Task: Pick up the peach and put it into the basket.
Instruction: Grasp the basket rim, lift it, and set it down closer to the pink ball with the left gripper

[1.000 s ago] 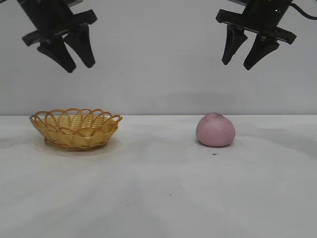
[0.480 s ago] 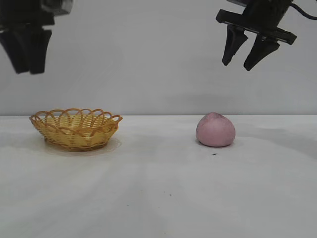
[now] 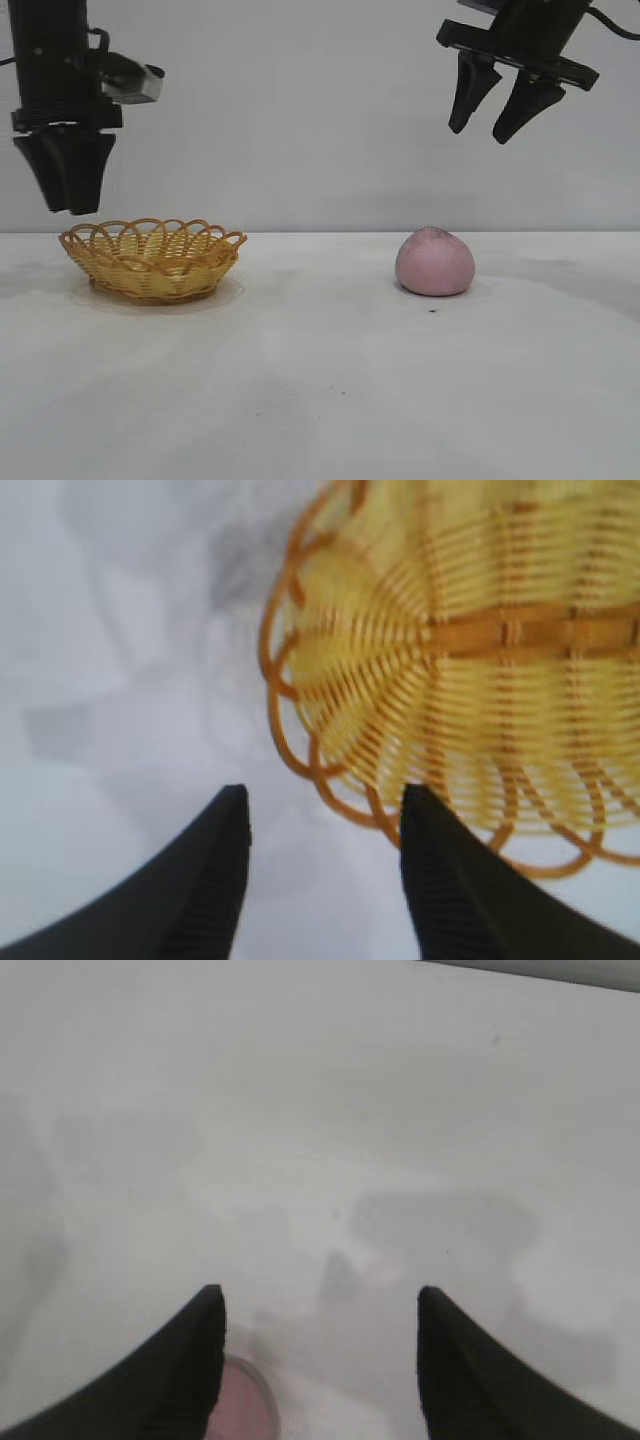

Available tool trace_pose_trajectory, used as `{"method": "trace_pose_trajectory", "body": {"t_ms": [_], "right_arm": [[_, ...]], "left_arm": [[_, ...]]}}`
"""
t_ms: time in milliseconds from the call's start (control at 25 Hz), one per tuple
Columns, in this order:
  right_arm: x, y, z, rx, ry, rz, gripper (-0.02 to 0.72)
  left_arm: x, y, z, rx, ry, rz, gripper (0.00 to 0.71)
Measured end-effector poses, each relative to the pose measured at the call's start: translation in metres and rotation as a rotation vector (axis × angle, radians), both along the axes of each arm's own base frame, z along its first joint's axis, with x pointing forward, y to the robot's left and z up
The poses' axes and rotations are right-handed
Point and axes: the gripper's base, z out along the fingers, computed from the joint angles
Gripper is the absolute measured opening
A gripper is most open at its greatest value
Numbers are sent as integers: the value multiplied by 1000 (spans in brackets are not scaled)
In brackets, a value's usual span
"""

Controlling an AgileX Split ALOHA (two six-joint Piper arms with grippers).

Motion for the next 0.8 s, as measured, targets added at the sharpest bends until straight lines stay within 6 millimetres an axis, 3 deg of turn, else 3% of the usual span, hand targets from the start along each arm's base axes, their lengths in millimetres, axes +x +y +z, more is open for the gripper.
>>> {"method": "trace_pose_trajectory", "body": {"t_ms": [520, 720, 800], "right_arm": [[0, 0, 0, -6, -1, 6, 368], [0, 0, -1, -7, 1, 7, 368], [0, 0, -1, -7, 1, 7, 368]], "left_arm": [[19, -5, -22, -22, 24, -2, 282], [22, -6, -44, -17, 63, -1, 282], [23, -6, -49, -21, 74, 0, 183]]}}
